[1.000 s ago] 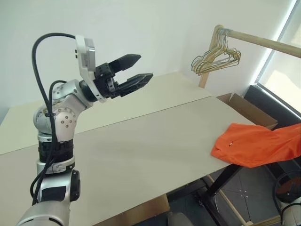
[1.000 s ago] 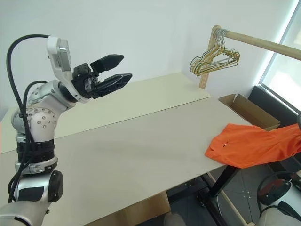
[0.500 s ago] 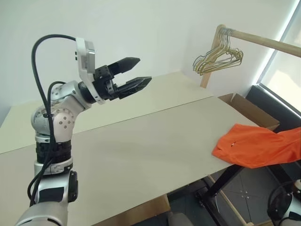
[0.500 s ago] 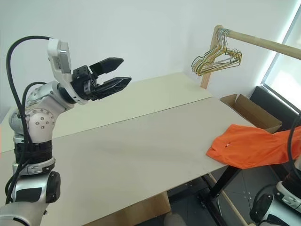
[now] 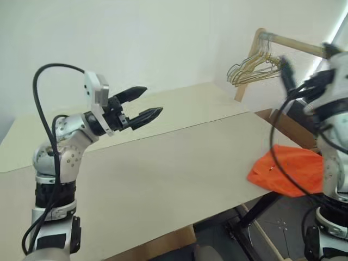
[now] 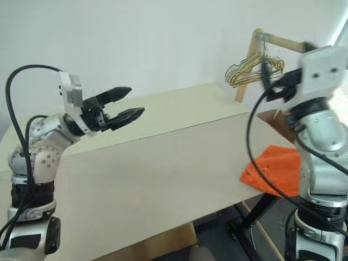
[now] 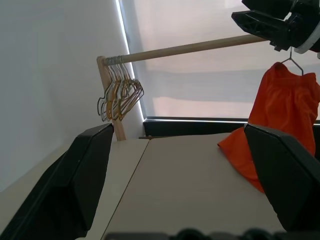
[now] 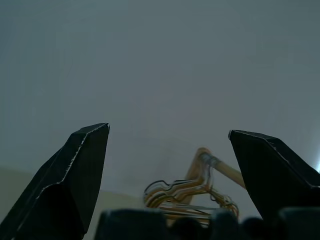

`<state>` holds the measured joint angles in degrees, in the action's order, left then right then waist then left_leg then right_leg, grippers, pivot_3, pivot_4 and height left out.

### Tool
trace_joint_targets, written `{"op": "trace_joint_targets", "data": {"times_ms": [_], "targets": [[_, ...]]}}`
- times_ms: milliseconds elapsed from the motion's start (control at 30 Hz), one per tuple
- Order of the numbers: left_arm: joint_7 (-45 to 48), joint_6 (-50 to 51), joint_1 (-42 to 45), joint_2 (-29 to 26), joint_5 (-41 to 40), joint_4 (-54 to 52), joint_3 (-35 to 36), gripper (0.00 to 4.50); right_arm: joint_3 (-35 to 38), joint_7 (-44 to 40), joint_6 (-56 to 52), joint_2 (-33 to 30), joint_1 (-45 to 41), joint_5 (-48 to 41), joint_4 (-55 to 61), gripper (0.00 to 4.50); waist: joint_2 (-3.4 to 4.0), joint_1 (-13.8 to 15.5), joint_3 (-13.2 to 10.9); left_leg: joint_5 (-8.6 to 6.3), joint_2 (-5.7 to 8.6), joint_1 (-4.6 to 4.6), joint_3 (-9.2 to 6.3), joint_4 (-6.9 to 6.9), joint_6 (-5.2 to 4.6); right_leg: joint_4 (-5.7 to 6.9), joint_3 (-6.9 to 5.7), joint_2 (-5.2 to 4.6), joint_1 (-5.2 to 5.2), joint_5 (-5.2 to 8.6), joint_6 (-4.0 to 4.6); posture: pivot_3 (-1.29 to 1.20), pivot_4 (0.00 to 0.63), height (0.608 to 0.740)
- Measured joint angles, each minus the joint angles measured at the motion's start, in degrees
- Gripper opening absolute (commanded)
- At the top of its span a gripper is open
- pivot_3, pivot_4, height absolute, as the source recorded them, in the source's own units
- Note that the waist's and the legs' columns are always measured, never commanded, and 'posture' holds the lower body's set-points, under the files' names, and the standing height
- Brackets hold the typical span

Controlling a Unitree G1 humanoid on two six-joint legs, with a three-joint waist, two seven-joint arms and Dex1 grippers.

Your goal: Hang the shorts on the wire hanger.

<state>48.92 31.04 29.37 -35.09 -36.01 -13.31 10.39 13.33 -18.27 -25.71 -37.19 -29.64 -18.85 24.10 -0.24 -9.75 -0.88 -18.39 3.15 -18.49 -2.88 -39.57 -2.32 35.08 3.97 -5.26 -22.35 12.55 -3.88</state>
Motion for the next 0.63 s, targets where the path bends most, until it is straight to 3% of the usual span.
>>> {"op": "trace_joint_targets", "data": {"times_ms": [300, 433, 633], "targets": [[-0.1, 3.9, -13.1, -8.8, -0.5, -9.2, 2.5, 4.50, -10.3, -18.3, 0.2, -0.2, 2.5, -4.4, -4.0, 4.44, -0.25, 8.7, -0.3, 0.22, 0.08, -1.50, -0.01, -0.09, 0.42, 0.37, -0.12, -0.04, -1.84, -0.11, 0.25, 0.10, 0.000, 0.740], [1.1, 3.9, -19.6, -10.5, -0.1, -13.4, 2.6, 4.50, -12.7, -24.3, 0.5, -1.6, 5.6, -4.3, -5.1, 4.44, -0.27, 11.3, -0.4, 0.23, 0.09, -1.64, -0.02, -0.13, 0.44, 0.36, -0.18, -0.04, -1.90, -0.12, 0.30, 0.12, 0.000, 0.740], [-1.6, 4.6, -20.3, -9.5, -2.2, -15.3, 3.6, 4.50, -12.8, -27.3, 0.9, -1.9, 5.7, -4.3, -5.6, 4.44, -0.32, 13.2, -0.4, 0.27, 0.03, -1.59, -0.07, -0.12, 0.49, 0.37, -0.32, 0.06, -1.83, -0.18, 0.42, 0.13, 0.000, 0.740]]}}
